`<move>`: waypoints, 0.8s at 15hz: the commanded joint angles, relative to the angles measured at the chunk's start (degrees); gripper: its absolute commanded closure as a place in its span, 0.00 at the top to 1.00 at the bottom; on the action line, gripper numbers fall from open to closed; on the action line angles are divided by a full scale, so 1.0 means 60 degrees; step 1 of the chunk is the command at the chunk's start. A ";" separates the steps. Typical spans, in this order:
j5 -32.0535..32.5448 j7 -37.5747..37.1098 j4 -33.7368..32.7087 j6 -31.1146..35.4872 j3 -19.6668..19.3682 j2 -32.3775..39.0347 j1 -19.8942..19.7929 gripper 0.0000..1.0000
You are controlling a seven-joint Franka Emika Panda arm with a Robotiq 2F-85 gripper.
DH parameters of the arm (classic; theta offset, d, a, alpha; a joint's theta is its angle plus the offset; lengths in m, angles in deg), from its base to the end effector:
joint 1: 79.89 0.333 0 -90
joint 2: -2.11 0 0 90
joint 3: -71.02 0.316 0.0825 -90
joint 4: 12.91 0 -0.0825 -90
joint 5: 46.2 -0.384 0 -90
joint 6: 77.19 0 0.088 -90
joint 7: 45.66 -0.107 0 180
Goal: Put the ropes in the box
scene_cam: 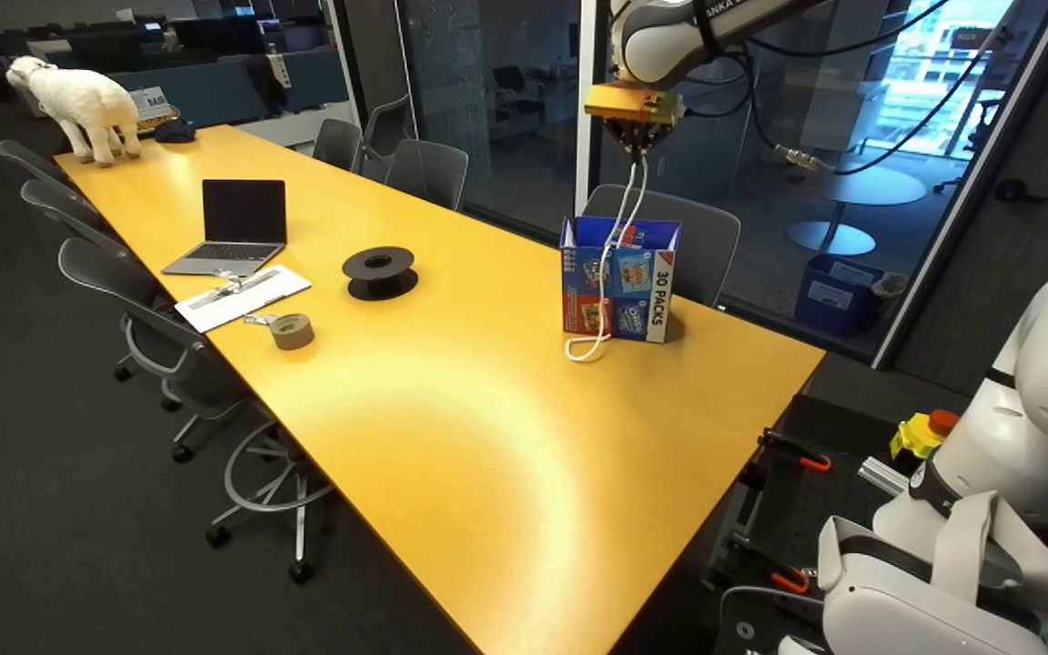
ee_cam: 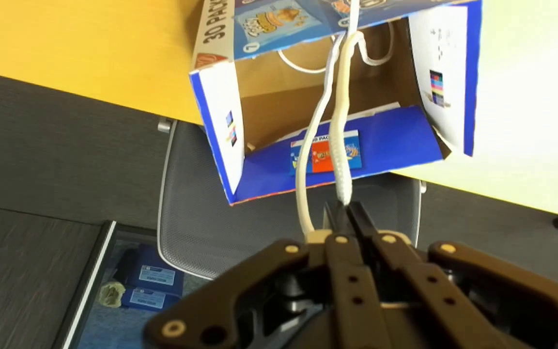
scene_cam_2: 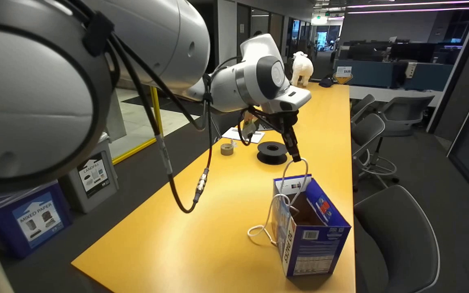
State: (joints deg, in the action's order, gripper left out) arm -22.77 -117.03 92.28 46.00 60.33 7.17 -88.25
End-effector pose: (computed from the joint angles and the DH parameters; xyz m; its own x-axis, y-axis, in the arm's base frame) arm 0.5718 -0.2114 0.5048 0.1540 -0.8919 0.4252 -0.9805 -0.1913 -0.0460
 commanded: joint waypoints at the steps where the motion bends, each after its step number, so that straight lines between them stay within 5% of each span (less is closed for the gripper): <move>1: -0.0362 0.0501 0.0364 0.0473 -0.0032 -0.0016 -0.0069 0.04; 12: -0.1405 0.0988 0.0054 0.2112 -0.0432 0.1331 -0.0322 0.04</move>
State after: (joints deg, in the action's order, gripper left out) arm -28.14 -113.70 95.49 56.06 58.44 12.28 -89.25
